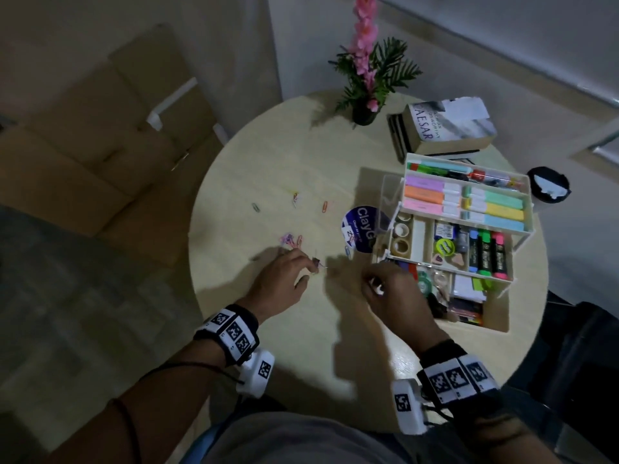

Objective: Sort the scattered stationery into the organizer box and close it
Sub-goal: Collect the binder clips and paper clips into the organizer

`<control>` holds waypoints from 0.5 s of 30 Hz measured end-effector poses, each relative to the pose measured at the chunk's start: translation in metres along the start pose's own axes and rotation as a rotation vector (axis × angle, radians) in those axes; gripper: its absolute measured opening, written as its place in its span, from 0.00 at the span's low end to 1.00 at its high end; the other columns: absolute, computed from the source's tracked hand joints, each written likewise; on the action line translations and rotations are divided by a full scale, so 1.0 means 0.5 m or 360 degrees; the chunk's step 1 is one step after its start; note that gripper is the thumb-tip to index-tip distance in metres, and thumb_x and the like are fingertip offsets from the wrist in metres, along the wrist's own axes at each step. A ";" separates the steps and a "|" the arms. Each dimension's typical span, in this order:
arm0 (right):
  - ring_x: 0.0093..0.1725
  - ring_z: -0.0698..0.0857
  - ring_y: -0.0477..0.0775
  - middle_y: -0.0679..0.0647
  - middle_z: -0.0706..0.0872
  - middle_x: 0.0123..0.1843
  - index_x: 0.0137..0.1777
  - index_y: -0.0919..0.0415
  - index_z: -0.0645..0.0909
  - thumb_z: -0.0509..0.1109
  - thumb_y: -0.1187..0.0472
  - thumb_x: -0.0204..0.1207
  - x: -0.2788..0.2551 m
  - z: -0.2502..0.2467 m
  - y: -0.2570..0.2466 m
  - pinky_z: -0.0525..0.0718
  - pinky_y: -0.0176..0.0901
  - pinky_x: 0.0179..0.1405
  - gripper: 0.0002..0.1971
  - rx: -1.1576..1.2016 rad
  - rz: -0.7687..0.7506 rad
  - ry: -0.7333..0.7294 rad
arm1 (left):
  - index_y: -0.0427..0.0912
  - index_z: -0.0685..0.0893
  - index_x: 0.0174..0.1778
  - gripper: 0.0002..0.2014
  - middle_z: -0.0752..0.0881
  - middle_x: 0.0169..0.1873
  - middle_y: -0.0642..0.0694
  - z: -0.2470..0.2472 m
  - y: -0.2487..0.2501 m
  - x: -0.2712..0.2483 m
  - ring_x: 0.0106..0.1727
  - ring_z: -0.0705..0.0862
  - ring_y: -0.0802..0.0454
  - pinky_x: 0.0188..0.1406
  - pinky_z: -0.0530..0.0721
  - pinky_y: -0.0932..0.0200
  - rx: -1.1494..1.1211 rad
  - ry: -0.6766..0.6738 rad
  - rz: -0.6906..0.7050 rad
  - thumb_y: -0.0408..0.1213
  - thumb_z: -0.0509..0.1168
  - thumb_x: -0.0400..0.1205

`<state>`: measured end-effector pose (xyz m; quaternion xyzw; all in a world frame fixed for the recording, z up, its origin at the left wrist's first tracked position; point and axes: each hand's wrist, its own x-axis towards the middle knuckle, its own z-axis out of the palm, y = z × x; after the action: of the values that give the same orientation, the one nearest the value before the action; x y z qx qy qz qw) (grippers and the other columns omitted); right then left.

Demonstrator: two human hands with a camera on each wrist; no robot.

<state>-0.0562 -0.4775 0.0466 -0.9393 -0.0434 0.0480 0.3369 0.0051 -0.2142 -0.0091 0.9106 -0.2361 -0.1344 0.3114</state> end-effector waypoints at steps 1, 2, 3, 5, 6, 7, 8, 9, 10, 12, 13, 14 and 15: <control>0.41 0.85 0.52 0.51 0.89 0.43 0.47 0.55 0.88 0.74 0.66 0.77 0.023 0.028 -0.017 0.84 0.49 0.40 0.05 -0.0004 -0.0027 -0.0072 | 0.45 0.87 0.59 0.11 0.84 0.58 0.49 -0.012 -0.022 -0.003 0.56 0.84 0.45 0.54 0.86 0.45 0.0028 0.0010 -0.0055 0.31 0.70 0.82; 0.41 0.85 0.53 0.52 0.89 0.44 0.49 0.55 0.88 0.74 0.66 0.78 0.046 0.059 -0.026 0.84 0.49 0.40 0.05 -0.0020 -0.0046 -0.0124 | 0.45 0.86 0.60 0.12 0.83 0.59 0.48 -0.023 -0.041 -0.005 0.56 0.82 0.44 0.55 0.86 0.44 0.0072 0.0022 -0.0102 0.32 0.71 0.81; 0.42 0.86 0.54 0.52 0.88 0.45 0.50 0.56 0.89 0.74 0.66 0.78 0.070 0.088 -0.035 0.83 0.47 0.41 0.06 -0.0041 -0.0067 -0.0157 | 0.45 0.85 0.62 0.13 0.82 0.60 0.48 -0.035 -0.061 -0.007 0.58 0.80 0.43 0.57 0.86 0.42 0.0127 0.0030 -0.0142 0.33 0.71 0.81; 0.43 0.86 0.56 0.54 0.87 0.49 0.55 0.56 0.89 0.74 0.65 0.78 0.116 0.139 -0.046 0.81 0.44 0.43 0.08 -0.0087 -0.0020 -0.0242 | 0.45 0.83 0.65 0.18 0.79 0.65 0.46 -0.056 -0.098 -0.012 0.67 0.76 0.41 0.64 0.83 0.39 0.0247 0.0000 -0.0225 0.36 0.72 0.79; 0.46 0.86 0.57 0.55 0.85 0.52 0.58 0.56 0.88 0.74 0.64 0.79 0.135 0.161 -0.049 0.80 0.44 0.44 0.10 -0.0116 0.0036 -0.0295 | 0.45 0.81 0.68 0.21 0.76 0.70 0.45 -0.065 -0.116 -0.015 0.72 0.73 0.40 0.68 0.81 0.38 0.0315 -0.0055 -0.0273 0.38 0.73 0.79; 0.48 0.85 0.58 0.56 0.84 0.54 0.61 0.57 0.87 0.73 0.63 0.79 0.150 0.183 -0.050 0.79 0.43 0.44 0.11 -0.0147 0.0083 -0.0341 | 0.46 0.79 0.73 0.24 0.72 0.76 0.44 -0.072 -0.133 -0.019 0.78 0.69 0.39 0.73 0.79 0.37 0.0371 -0.0128 -0.0319 0.41 0.74 0.80; 0.51 0.84 0.59 0.56 0.83 0.54 0.61 0.57 0.86 0.72 0.62 0.80 0.160 0.202 -0.048 0.78 0.43 0.45 0.11 -0.0171 0.0107 -0.0362 | 0.47 0.76 0.77 0.28 0.67 0.82 0.44 -0.078 -0.149 -0.023 0.83 0.64 0.38 0.77 0.76 0.36 0.0403 -0.0201 -0.0358 0.43 0.74 0.80; 0.52 0.82 0.58 0.56 0.83 0.55 0.60 0.57 0.86 0.71 0.61 0.81 0.167 0.218 -0.048 0.79 0.44 0.46 0.10 -0.0190 0.0115 -0.0352 | 0.48 0.73 0.80 0.31 0.62 0.85 0.45 -0.082 -0.163 -0.026 0.85 0.60 0.39 0.79 0.72 0.36 0.0415 -0.0261 -0.0379 0.45 0.74 0.81; 0.52 0.82 0.58 0.55 0.82 0.54 0.58 0.56 0.85 0.69 0.58 0.82 0.171 0.228 -0.049 0.81 0.46 0.46 0.08 -0.0197 0.0143 -0.0330 | 0.49 0.71 0.82 0.32 0.59 0.87 0.46 -0.085 -0.176 -0.029 0.86 0.58 0.39 0.81 0.70 0.35 0.0413 -0.0309 -0.0380 0.46 0.74 0.81; 0.48 0.83 0.58 0.56 0.82 0.52 0.57 0.58 0.85 0.67 0.56 0.85 0.172 0.235 -0.050 0.85 0.48 0.47 0.09 -0.0170 0.0218 -0.0283 | 0.49 0.72 0.83 0.32 0.59 0.88 0.47 -0.090 -0.196 -0.030 0.87 0.59 0.40 0.82 0.70 0.35 0.0389 -0.0360 -0.0339 0.45 0.74 0.82; 0.46 0.84 0.58 0.57 0.82 0.51 0.58 0.59 0.86 0.68 0.59 0.84 0.171 0.234 -0.052 0.86 0.49 0.46 0.08 -0.0176 0.0228 -0.0288 | 0.49 0.72 0.82 0.32 0.61 0.87 0.47 -0.092 -0.205 -0.028 0.86 0.60 0.41 0.81 0.71 0.35 0.0367 -0.0363 -0.0319 0.45 0.74 0.82; 0.45 0.85 0.59 0.57 0.82 0.50 0.58 0.59 0.86 0.70 0.61 0.83 0.170 0.233 -0.052 0.86 0.50 0.46 0.08 -0.0195 0.0225 -0.0295 | 0.49 0.73 0.81 0.31 0.62 0.86 0.47 -0.095 -0.212 -0.026 0.86 0.60 0.41 0.80 0.72 0.34 0.0344 -0.0352 -0.0299 0.45 0.74 0.82; 0.44 0.85 0.60 0.56 0.83 0.49 0.58 0.59 0.86 0.70 0.61 0.82 0.169 0.233 -0.051 0.86 0.49 0.44 0.08 -0.0223 0.0220 -0.0296 | 0.49 0.74 0.80 0.30 0.64 0.85 0.47 -0.099 -0.218 -0.022 0.85 0.61 0.41 0.78 0.73 0.34 0.0322 -0.0327 -0.0275 0.46 0.73 0.82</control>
<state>0.0127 -0.3750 -0.0317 -0.9527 -0.0128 0.1548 0.2611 0.0528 -0.1078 -0.0389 0.9357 -0.1997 -0.2286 0.1796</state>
